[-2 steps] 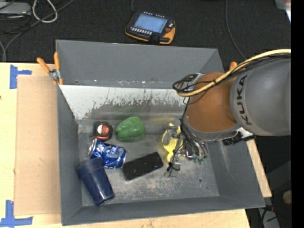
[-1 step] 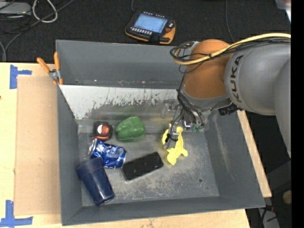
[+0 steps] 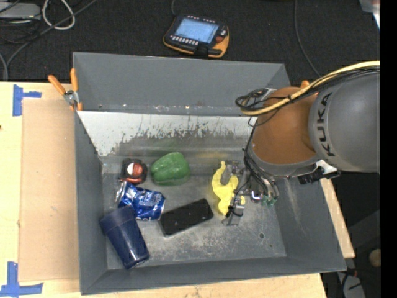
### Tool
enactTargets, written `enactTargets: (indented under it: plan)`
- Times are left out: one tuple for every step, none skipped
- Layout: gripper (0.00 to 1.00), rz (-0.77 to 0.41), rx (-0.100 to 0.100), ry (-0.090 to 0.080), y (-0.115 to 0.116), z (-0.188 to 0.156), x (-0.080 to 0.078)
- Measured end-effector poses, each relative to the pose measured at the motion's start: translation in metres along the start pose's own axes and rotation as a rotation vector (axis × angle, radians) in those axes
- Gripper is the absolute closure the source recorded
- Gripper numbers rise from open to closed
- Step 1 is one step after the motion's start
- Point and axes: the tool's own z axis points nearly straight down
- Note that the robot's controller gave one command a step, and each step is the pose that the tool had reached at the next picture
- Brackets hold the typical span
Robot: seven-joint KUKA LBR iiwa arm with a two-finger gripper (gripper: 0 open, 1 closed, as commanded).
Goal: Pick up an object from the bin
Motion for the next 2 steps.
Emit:
enactTargets:
  plan:
    - [1.00, 0.057, -0.003, -0.012, -0.0459, 0.0515, -0.0251]
    - [1.00, 0.056, -0.003, -0.012, -0.0458, 0.0515, -0.0251]
